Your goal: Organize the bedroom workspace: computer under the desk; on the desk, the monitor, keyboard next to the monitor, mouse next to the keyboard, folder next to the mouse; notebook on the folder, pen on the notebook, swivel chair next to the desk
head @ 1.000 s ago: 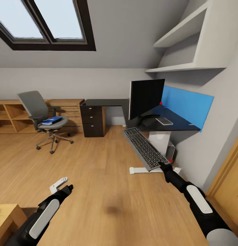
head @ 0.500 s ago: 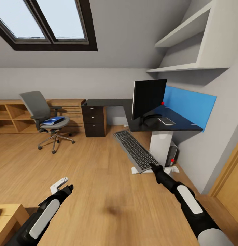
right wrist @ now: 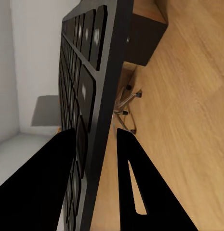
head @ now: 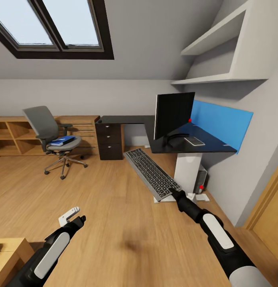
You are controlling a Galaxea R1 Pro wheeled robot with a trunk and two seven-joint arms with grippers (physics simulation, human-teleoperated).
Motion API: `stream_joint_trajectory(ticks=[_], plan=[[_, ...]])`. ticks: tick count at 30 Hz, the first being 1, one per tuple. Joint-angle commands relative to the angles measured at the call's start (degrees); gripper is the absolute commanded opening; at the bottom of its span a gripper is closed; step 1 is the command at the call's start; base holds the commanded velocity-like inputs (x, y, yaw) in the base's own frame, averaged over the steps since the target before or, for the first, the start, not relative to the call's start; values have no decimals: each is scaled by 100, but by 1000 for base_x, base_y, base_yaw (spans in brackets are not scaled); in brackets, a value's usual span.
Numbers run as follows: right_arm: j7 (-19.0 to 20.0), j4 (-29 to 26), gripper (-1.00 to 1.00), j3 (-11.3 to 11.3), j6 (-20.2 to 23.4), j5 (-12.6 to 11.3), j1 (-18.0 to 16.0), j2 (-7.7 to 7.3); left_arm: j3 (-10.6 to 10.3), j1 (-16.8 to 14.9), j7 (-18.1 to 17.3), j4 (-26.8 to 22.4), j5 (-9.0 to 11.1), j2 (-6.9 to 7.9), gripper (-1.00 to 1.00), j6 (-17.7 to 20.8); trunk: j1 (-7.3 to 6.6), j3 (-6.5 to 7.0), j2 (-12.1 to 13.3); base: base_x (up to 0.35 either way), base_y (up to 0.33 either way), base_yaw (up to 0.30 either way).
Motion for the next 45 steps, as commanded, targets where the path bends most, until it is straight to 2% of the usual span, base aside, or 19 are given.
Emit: stream_joint_trajectory(ticks=[1, 10, 18, 24, 27, 28, 29, 30, 32, 33, 36, 38, 45], plan=[[1, -12, -100, 7, 11, -22, -3, -5, -15, -4, 37, -9, 30, 6, 100, 21, -1, -6, -3, 0, 209, 0], [-35, -13, -100, 48, -4, 40, -3, -12, -15, -4, 40, -9, 30, 6, 100, 18, -1, -6, -3, 134, 292, 0], [7, -20, -100, 54, -22, 733, -3, 10, -15, -4, 39, -9, 27, 6, 100, 12, -1, -6, -3, 252, 248, 0], [45, -26, -100, 59, -28, 840, -3, 19, -15, -4, 33, -9, 26, 6, 100, 2, -1, -6, -3, 307, 147, 0], [71, -70, -100, 57, -32, 792, -3, 50, -15, -4, 33, -9, 25, 6, 100, 1, -1, -6, -3, 317, 113, 0], [74, -91, -100, 51, -32, 760, -3, 108, -15, -4, 32, -9, 27, 6, 100, 0, -1, -6, -3, 318, 108, 0], [76, -104, -100, 35, -32, 728, -3, 216, -15, -4, 32, -9, 28, 6, 100, -1, -1, -6, -3, 319, 106, 0], [77, -108, -100, 14, -36, 696, -3, 452, -15, -4, 32, -9, 27, 6, 100, -2, -1, -6, -3, 319, 114, 0], [65, -95, -100, 12, -34, 683, -3, 549, -19, -4, 32, -9, 29, 2, 100, 1, -1, -6, -3, 319, 134, 0], [58, -57, -100, 21, -33, 675, -3, 657, -34, -4, 32, -9, 30, -1, 100, 1, -1, -6, -3, 318, 174, 0], [81, 52, -100, 20, -28, 661, 2, 838, -49, -4, 37, -9, 22, -2, 100, -10, -1, -6, -3, 306, 205, 0], [68, 222, -100, 29, -24, 199, 5, 875, -63, -4, 41, -9, 21, -3, 100, -11, -1, -6, -3, 296, 228, 0], [54, 248, -100, 35, -28, 27, 4, 909, -122, -4, 35, -9, 28, 1, 100, 6, -1, -6, -3, 245, 194, 0]])
